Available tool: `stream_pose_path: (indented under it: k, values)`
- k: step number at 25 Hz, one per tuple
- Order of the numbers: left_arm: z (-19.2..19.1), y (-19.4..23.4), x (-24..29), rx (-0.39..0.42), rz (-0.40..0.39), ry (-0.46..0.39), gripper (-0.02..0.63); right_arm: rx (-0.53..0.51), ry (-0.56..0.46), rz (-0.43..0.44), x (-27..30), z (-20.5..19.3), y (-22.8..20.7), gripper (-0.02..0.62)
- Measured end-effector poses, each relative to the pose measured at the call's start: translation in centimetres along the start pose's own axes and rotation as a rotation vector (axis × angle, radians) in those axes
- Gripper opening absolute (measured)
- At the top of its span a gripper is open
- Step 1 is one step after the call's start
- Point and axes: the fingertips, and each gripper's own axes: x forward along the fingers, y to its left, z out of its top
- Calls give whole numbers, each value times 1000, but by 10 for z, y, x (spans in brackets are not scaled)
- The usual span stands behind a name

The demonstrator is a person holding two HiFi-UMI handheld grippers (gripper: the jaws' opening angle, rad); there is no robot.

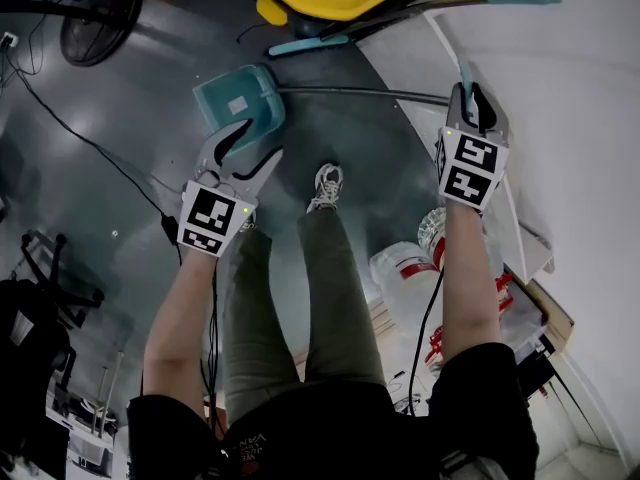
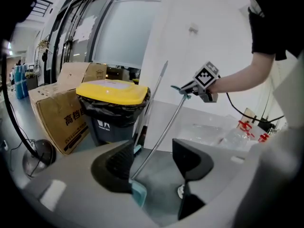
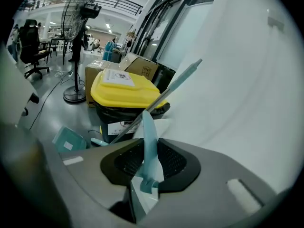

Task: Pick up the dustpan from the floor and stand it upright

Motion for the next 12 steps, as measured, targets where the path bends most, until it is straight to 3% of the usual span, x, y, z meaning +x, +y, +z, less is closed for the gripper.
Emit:
stream_pose_path:
  k: [12]
  values:
    - [23,-5,-11,-8,7,-43,278,-111,-37,-47,-13,35,-33,87]
